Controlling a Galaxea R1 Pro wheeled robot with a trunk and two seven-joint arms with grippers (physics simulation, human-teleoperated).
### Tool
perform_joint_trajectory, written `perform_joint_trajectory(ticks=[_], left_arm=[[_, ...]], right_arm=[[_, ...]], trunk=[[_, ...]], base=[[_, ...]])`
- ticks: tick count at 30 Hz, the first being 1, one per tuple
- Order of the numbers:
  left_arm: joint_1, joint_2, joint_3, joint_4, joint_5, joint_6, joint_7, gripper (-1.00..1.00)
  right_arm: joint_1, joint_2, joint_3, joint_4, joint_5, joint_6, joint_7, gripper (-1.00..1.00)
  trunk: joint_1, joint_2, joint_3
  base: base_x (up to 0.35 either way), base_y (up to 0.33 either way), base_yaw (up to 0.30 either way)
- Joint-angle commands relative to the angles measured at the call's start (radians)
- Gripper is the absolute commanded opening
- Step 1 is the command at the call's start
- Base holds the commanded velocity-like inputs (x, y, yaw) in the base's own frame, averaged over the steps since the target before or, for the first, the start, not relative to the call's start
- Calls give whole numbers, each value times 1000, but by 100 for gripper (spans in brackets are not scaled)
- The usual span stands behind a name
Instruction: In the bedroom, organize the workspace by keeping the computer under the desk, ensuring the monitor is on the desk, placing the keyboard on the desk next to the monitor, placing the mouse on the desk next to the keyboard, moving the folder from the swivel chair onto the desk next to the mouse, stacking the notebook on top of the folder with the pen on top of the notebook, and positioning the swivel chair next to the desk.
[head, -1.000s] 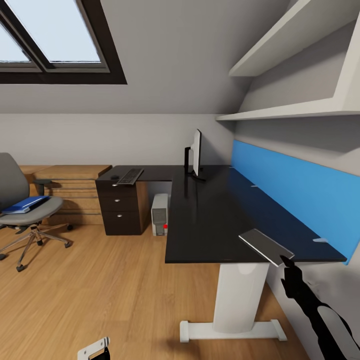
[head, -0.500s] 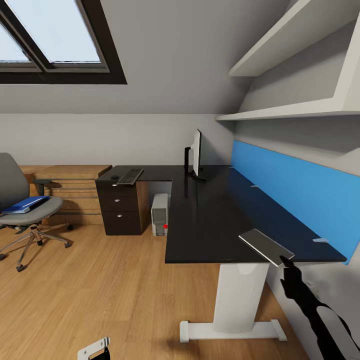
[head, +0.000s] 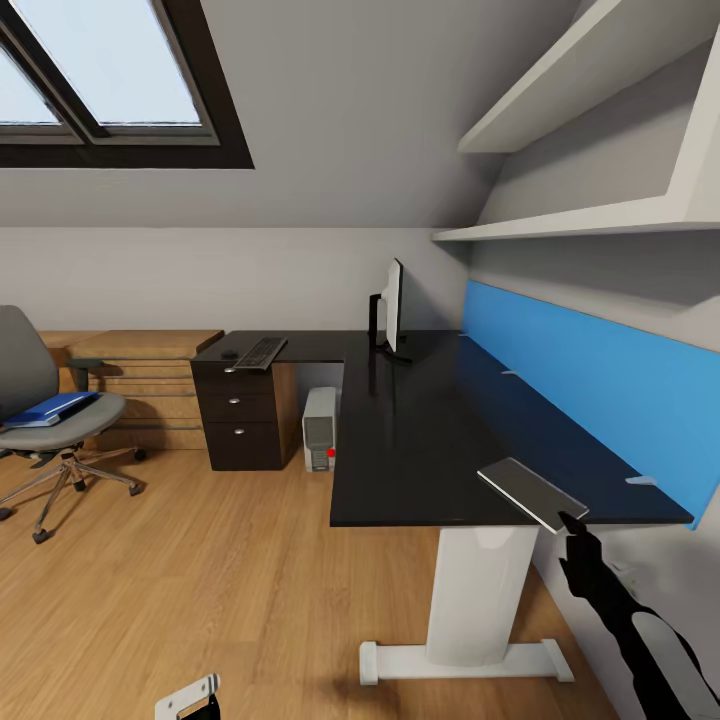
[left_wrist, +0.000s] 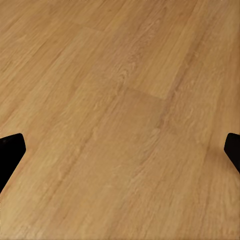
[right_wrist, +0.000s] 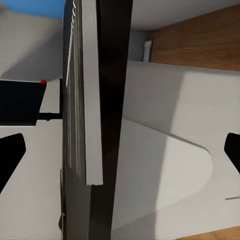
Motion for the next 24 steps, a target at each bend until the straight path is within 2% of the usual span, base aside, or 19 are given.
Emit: perform_joint_trajectory(ticks=[1,4,10,18,24], left_arm=[[0,0,0,-2,7,0,3,100],[0,0,-1,-2,7,0,5,100],[0,0,-1,-2,7,0,5,100],[0,0,-1,-2,8,0,4,100],[0,0,-1,-2,8,0,4,100]], right_arm=[[0,0,-1,-2,-8,5,-6,100],[0,1,2,-2,-8,6,-4,100],[0,2,8,-3,-8,8,-2,100],[0,2,50,-3,-8,9,-1,100],[0,2,65,-3,-9,10,0,100]], trunk=[[0,0,-1],[-12,21,9],[-12,21,9],[-12,21,9],[-12,21,9]], base=[[0,0,0],[0,0,0],[0,0,0],[0,0,0],[0,0,0]])
